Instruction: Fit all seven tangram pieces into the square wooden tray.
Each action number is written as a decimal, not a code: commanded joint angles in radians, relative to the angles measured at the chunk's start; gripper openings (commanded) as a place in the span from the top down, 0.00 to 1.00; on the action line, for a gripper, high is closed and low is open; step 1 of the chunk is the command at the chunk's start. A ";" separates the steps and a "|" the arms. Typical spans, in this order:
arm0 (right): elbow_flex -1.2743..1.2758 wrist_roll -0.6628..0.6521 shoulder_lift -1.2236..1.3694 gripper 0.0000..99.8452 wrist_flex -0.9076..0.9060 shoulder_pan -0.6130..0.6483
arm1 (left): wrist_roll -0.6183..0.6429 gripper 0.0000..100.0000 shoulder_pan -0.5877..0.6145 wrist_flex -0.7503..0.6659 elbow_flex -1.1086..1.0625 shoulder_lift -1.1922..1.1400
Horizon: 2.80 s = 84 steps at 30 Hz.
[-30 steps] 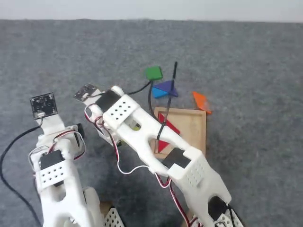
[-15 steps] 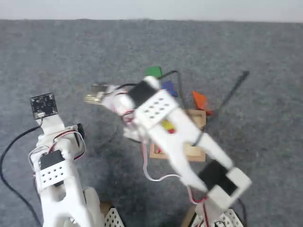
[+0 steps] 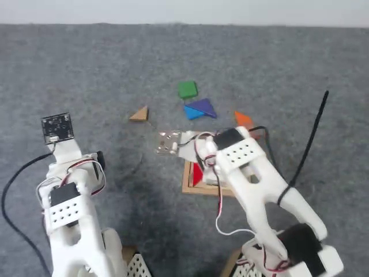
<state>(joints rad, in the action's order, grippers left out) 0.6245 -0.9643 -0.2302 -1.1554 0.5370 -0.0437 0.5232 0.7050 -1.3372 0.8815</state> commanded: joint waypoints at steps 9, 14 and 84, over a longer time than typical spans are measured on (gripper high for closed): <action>-0.078 -0.163 0.133 0.80 0.102 -0.111 | -0.015 0.77 -0.009 0.000 0.028 0.023; -0.143 -0.164 0.229 0.80 0.102 -0.102 | -0.015 0.77 -0.009 0.000 0.028 0.023; 0.172 0.928 0.104 0.90 0.398 -0.355 | -0.043 0.77 -0.009 0.026 0.028 0.023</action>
<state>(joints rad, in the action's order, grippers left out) 0.8623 -0.0637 -0.1412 -0.7733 0.1872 -0.0760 0.5232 0.7234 -1.3372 0.8815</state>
